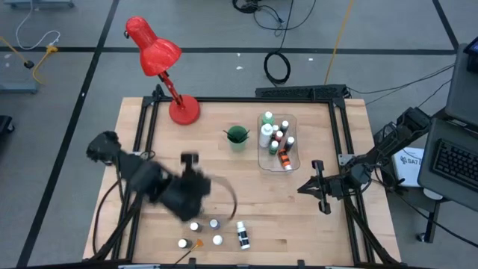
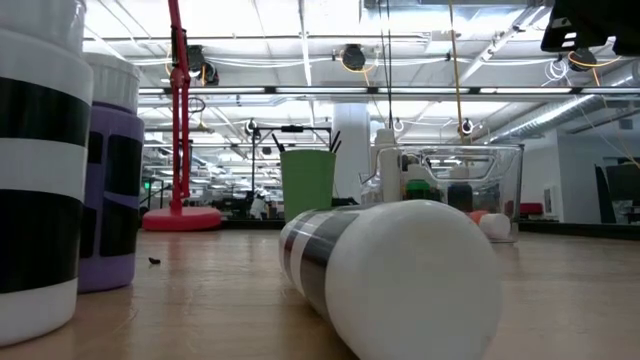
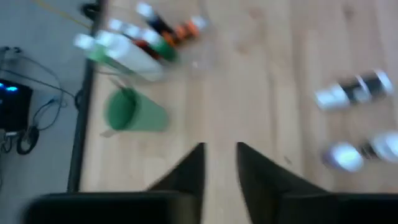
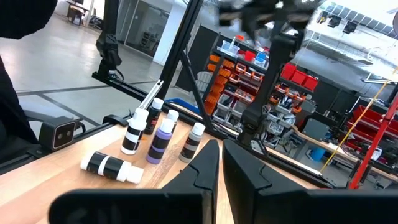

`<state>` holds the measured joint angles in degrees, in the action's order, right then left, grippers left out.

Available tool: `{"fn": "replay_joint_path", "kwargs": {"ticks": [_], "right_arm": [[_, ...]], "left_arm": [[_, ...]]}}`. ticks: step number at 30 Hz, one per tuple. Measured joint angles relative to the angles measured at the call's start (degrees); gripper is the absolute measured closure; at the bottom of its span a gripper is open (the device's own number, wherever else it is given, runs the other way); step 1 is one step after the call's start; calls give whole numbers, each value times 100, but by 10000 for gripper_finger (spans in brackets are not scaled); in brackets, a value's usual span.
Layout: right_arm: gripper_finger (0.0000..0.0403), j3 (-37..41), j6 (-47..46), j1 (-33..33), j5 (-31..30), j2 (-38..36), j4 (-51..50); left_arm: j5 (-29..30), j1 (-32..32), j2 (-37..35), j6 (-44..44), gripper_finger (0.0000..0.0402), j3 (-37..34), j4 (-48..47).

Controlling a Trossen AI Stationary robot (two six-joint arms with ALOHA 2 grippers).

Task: Pick & Place Paint Supplies
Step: Put the gray paint bottle into the transparent bin

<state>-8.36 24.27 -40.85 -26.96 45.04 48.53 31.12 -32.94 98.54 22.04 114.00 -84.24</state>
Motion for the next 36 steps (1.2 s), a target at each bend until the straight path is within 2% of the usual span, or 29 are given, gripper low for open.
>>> {"fn": "replay_joint_path", "kwargs": {"ticks": [2, 3, 6, 10, 12, 15, 21, 25, 28, 34, 36], "right_arm": [[387, 0, -2, 0, 0, 0, 2], [387, 0, -2, 0, 0, 0, 2], [387, 0, -4, 0, 0, 0, 4], [387, 0, -126, 1, 0, 0, 41], [387, 0, -130, -1, -1, 0, 80], [387, 0, -131, 0, 0, 0, 98], [387, 0, -131, -1, -2, 0, 94], [387, 0, -133, 1, 0, 0, 81], [387, 0, -127, -1, -2, 0, 44], [387, 0, -119, 1, -1, 0, 44], [387, 0, -115, 1, -2, 0, 45]], "left_arm": [[-160, -382, 11, 135, 381, -456, 113], [-231, -543, 11, 237, 390, -710, 201], [-662, -863, 7, 505, 379, -1565, 682], [-1526, -1136, 20, 178, 363, -2403, 2228], [-1822, -1201, 9, 102, 356, -2639, 2450], [-1754, -1165, -3, 349, 340, -2876, 2306], [-1405, -878, -337, 632, 281, -3224, 2023], [-1331, -539, -721, 654, 230, -3563, 2217], [-1652, -268, -1041, 617, 186, -4057, 2659], [-2925, 189, -1429, 140, 116, -5228, 4057], [-3003, 222, -1496, 93, 99, -5427, 4304]]}}
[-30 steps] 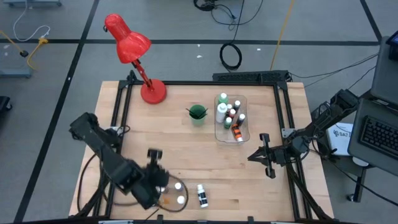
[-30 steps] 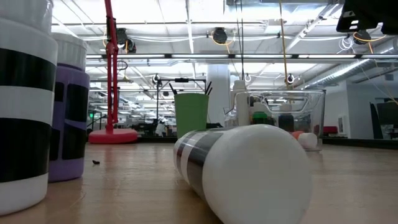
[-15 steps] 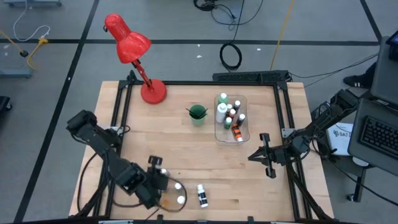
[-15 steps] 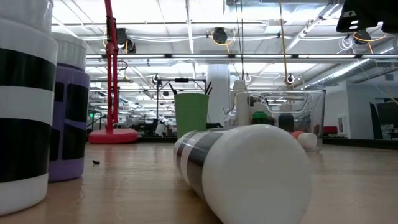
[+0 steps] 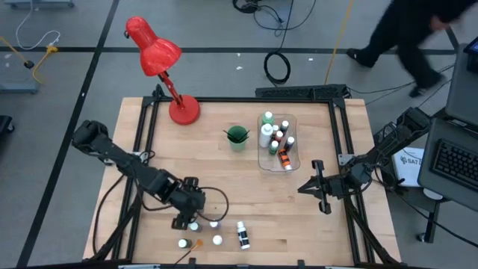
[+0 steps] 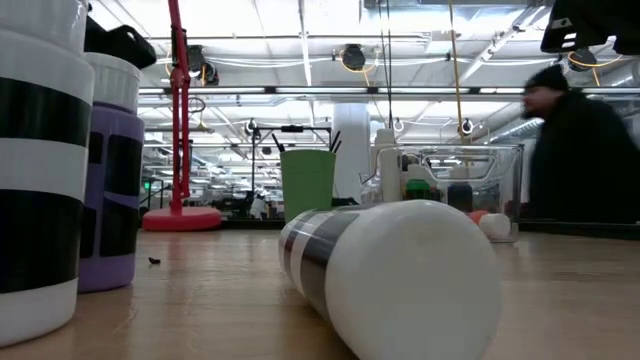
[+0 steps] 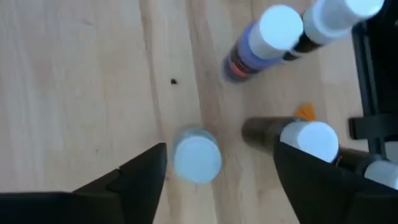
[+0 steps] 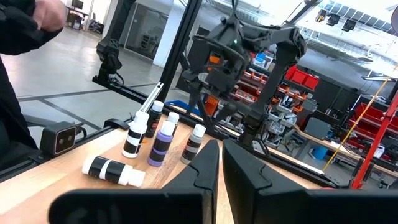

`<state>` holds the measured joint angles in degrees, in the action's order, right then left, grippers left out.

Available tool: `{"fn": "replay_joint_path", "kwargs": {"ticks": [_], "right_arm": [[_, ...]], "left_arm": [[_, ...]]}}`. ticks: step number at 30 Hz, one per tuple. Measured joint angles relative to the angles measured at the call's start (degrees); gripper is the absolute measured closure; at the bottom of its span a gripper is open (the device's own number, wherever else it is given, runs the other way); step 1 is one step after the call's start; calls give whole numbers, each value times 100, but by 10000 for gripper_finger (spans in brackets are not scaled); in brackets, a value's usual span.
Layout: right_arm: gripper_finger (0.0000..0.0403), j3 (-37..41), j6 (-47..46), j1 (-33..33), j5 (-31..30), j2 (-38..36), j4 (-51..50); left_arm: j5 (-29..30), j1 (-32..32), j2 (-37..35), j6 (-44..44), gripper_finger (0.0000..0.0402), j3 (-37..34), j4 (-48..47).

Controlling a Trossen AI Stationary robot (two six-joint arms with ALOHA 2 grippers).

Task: Pick & Place Paint Supplies
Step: Put the gray paint bottle into the transparent bin

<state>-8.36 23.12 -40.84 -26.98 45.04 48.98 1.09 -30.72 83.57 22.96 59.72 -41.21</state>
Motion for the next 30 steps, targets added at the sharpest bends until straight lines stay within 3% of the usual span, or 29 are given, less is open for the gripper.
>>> {"fn": "replay_joint_path", "kwargs": {"ticks": [7, 15, 25, 30], "right_arm": [[387, 0, 4, 0, -2, 0, 7], [387, 0, 4, -2, 0, 0, 10], [387, 0, 4, -2, 0, 0, 14], [387, 0, 6, 0, -2, 0, 16]], "left_arm": [[92, 161, -7, -17, 79, -296, 114], [329, 184, -5, -62, 112, -330, 126], [199, 184, -5, -33, 184, -330, 129], [191, 206, -5, -61, 263, -330, 236]]}}
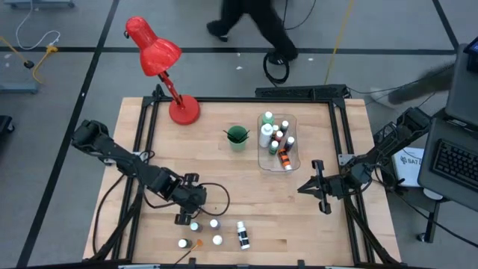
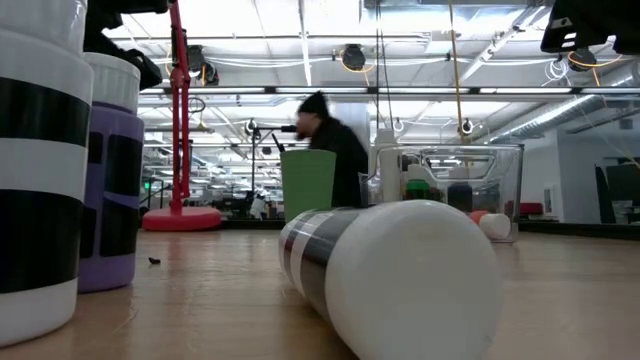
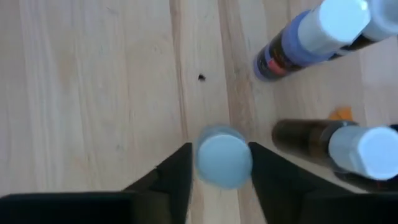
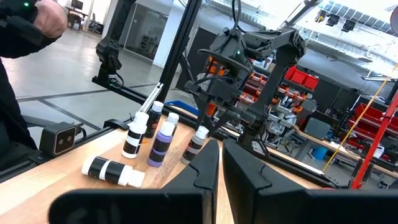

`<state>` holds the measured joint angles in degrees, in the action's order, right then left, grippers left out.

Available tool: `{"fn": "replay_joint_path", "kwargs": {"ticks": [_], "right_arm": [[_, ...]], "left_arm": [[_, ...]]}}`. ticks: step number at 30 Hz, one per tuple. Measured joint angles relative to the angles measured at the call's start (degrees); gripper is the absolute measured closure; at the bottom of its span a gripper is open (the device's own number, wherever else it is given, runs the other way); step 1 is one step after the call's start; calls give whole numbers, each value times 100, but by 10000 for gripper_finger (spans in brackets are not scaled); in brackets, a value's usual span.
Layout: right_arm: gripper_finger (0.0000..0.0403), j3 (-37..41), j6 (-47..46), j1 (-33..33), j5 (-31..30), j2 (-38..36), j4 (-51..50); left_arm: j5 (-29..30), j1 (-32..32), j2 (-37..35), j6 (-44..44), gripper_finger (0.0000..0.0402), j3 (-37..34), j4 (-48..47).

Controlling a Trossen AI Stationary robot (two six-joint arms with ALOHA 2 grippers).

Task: Pick & Place Paint Supplies
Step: Put the gray paint bottle into the transparent bin

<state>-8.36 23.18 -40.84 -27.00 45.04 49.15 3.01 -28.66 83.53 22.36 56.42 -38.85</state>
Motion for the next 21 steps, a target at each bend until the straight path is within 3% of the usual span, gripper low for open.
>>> {"fn": "replay_joint_path", "kwargs": {"ticks": [3, 8, 12, 16, 21], "right_arm": [[387, 0, 0, -1, 2, 0, 0], [387, 0, 0, 0, 0, 0, 7], [387, 0, 0, 0, 2, 0, 13], [387, 0, 0, -2, 2, 0, 13], [387, 0, 1, 0, 1, 0, 13]], "left_arm": [[-82, 128, 2, -185, 310, 2, 303], [158, 453, 9, -82, 309, 488, 318], [499, 781, 9, -285, 309, 1302, -324], [869, 1336, 56, -731, 309, 2262, -375], [393, 2298, 817, -1506, 309, 3497, -437]]}}
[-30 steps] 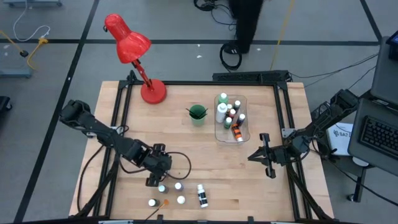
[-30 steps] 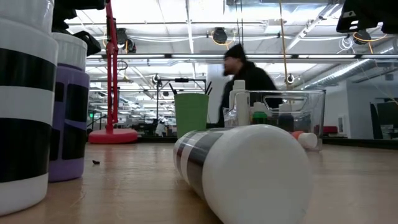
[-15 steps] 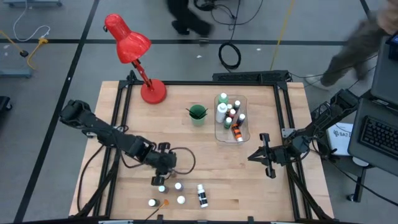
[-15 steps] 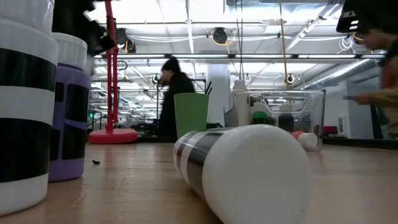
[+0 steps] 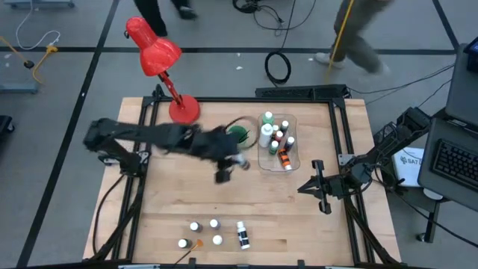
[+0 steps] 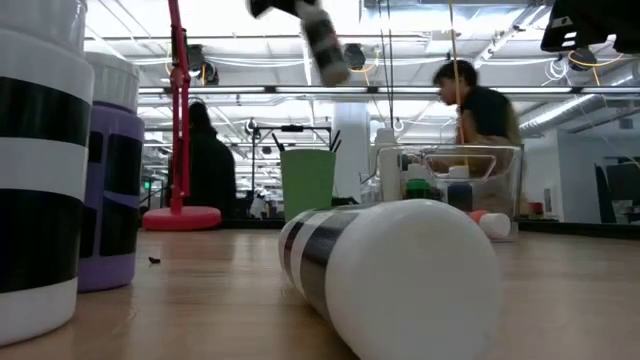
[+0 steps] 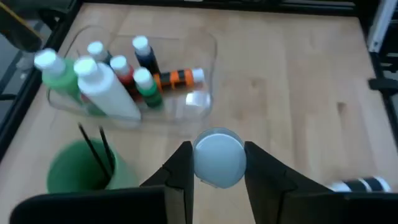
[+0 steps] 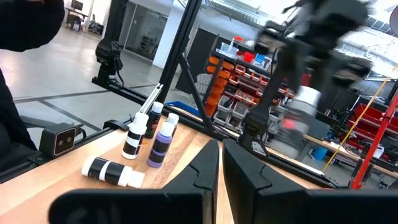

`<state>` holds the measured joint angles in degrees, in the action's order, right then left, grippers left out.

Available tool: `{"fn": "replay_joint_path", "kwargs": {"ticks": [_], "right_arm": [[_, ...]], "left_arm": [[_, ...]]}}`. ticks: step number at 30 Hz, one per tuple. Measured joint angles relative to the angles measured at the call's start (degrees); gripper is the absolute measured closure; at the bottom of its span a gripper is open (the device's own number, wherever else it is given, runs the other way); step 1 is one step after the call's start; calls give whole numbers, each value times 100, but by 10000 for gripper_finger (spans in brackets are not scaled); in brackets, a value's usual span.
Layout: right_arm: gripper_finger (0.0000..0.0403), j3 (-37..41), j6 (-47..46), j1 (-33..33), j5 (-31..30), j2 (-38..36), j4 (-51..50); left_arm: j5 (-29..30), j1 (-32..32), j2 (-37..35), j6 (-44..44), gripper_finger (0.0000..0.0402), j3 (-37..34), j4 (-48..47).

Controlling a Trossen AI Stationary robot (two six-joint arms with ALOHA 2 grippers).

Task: Pick & Place Paint Supplies
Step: Put the gray paint bottle into the transparent bin

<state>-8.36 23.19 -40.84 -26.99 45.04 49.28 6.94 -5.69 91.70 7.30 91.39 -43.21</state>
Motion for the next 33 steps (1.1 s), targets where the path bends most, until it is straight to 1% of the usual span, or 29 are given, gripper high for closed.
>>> {"fn": "replay_joint_path", "kwargs": {"ticks": [4, 7, 10, 13, 15, 21, 27, 33], "right_arm": [[387, 0, 54, -2, -1, 2, -3], [387, 0, 67, -2, -1, 2, -26], [387, 0, 63, 0, 0, 2, -97], [387, 0, 63, -2, 1, 2, -161], [387, 0, 63, 0, 1, 2, -162], [387, 0, 93, -2, 1, 2, -153], [387, 0, 106, 0, 1, 2, -124], [387, 0, 109, 0, 1, 2, -137]], "left_arm": [[-648, 549, 1076, -392, 309, 993, -57], [-685, 775, 1947, -689, 309, 1749, -277], [-766, 939, 2698, -742, 309, 2528, -618], [-904, 1040, 3229, -815, 309, 3148, -985], [-918, 1093, 3521, -854, 309, 3412, -1085], [-892, 1288, 3898, -868, 309, 3476, -1112], [-621, 1359, 4176, -865, 309, 3456, -1240], [-226, 1365, 4284, -872, 301, 3439, -1072]]}}
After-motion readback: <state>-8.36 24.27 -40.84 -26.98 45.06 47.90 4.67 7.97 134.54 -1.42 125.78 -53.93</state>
